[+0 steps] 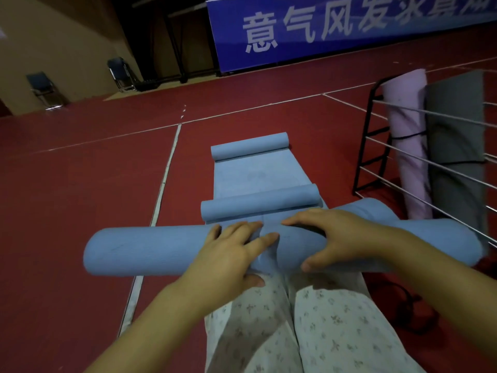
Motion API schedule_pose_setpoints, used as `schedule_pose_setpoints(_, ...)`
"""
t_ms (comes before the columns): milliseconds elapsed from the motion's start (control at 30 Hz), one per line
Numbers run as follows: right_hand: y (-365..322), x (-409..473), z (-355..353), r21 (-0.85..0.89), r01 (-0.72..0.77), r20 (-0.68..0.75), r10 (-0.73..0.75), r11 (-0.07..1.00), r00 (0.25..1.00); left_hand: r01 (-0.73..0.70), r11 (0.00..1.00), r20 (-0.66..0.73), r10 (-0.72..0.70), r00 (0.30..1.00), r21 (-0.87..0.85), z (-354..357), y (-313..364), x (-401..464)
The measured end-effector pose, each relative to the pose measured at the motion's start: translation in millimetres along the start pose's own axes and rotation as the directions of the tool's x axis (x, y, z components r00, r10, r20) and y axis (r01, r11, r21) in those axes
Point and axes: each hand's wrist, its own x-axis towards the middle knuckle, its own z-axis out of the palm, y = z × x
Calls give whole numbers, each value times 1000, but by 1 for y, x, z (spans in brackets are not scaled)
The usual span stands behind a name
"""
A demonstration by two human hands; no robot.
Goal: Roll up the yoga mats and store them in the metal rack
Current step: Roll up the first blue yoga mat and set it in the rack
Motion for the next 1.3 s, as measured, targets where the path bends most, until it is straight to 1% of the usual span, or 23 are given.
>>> schedule_pose_setpoints(67, 2, 6, -3, 38, -12, 39, 10, 999, 999, -4, 999, -63, 6, 998, 34, 9, -2, 3)
schedule_pose_setpoints(133, 8, 12, -6, 85, -41, 79, 34, 996, 996, 19, 1000, -105, -19, 994, 2, 9, -4, 12)
schedule_pose_setpoints(233, 12, 21, -12, 140, -88, 145, 67, 986, 987, 42, 992, -34, -46, 998, -120, 3, -11, 27)
schedule_pose_setpoints(333, 12, 28, -17, 159, -126, 188, 95, 979, 977, 28, 963, 32, -21, 999, -268, -7, -21, 37)
schedule_pose_setpoints(400, 12, 29, -18, 119, -129, 129, 113, 985, 985, 35, 939, 67, -13, 998, -342, -10, -27, 42)
schedule_pose_setpoints(467, 12, 22, -17, 24, -121, -3, 121, 992, 993, 47, 927, 90, -14, 996, -373, -15, -32, 47)
schedule_pose_setpoints(533, 8, 11, -11, -60, -112, -143, 103, 992, 984, 50, 920, 130, 1, 991, -389, -18, -37, 54)
schedule_pose_setpoints(633, -1, -3, 10, -179, -43, -298, -12, 983, 955, 33, 924, 206, 49, 977, -380, -24, -44, 65)
schedule_pose_setpoints(700, -4, -6, 24, -268, -32, -388, -77, 963, 918, 29, 925, 252, 73, 965, -380, -29, -47, 71)
schedule_pose_setpoints(800, -3, -3, 31, -325, -78, -430, -73, 943, 900, 41, 909, 305, 97, 948, -415, -33, -51, 79)
schedule_pose_setpoints(933, 2, 6, 25, -340, -105, -378, -33, 934, 925, 68, 888, 338, 101, 936, -454, -32, -56, 85)
schedule_pose_setpoints(967, 3, 7, 24, -321, -109, -357, -14, 941, 934, 78, 884, 335, 92, 938, -462, -30, -57, 84)
schedule_pose_setpoints(1033, 7, 10, 21, -263, -114, -330, 21, 958, 944, 82, 865, 270, 63, 961, -495, -24, -57, 77)
schedule_pose_setpoints(1133, 8, 14, 14, -203, -117, -291, 54, 972, 955, 29, 871, 48, -7, 999, -490, -13, -55, 60)
schedule_pose_setpoints(1267, 9, 21, 3, -158, -130, -212, 95, 979, 973, -63, 940, -150, 13, 989, -335, 0, -48, 45)
schedule_pose_setpoints(1300, 9, 22, 0, -139, -126, -201, 96, 982, 975, -67, 958, -175, 18, 984, -280, 4, -48, 44)
